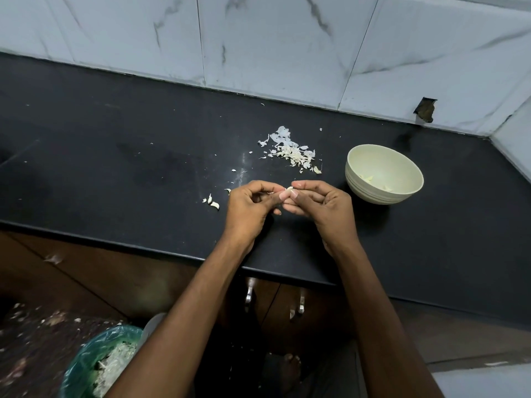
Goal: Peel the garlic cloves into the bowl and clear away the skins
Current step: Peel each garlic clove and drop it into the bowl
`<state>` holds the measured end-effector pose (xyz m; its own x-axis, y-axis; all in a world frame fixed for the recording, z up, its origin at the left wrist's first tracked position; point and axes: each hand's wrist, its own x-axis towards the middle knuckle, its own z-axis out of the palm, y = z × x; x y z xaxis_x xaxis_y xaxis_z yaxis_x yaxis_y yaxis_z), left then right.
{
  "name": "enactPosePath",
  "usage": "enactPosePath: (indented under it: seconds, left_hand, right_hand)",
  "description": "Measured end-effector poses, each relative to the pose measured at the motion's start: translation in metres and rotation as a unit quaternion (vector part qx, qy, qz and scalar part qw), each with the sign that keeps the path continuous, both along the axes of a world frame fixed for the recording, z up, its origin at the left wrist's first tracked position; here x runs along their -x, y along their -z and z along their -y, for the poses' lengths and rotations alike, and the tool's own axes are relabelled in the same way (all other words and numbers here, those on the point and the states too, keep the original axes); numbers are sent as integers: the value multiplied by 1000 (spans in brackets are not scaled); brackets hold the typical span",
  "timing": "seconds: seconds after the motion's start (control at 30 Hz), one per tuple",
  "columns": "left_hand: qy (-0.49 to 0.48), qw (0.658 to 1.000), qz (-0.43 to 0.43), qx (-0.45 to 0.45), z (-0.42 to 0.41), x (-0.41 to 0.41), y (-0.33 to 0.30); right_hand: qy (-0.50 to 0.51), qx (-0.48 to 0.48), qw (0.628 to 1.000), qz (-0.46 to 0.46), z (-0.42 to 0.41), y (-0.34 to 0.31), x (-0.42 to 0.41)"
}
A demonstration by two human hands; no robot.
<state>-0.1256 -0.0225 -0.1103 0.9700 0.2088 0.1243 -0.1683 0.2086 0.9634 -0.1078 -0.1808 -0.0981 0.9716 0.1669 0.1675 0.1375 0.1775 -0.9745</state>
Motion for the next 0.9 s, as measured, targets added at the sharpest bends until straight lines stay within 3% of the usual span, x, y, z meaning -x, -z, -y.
enactPosePath:
  seconds: [0.2, 0.33, 0.9]
  left_hand:
    - [-1, 1000, -8, 10, 1, -2, 0]
    - [-5, 1000, -4, 11, 1, -1, -1]
    - [-69, 971, 80, -214, 2, 4, 4]
  right_hand:
    - [-6, 13, 1000, -12, 0, 1, -3]
    - [-3, 43, 999, 27, -3, 1, -2]
    - [13, 125, 989, 84, -1, 1, 2]
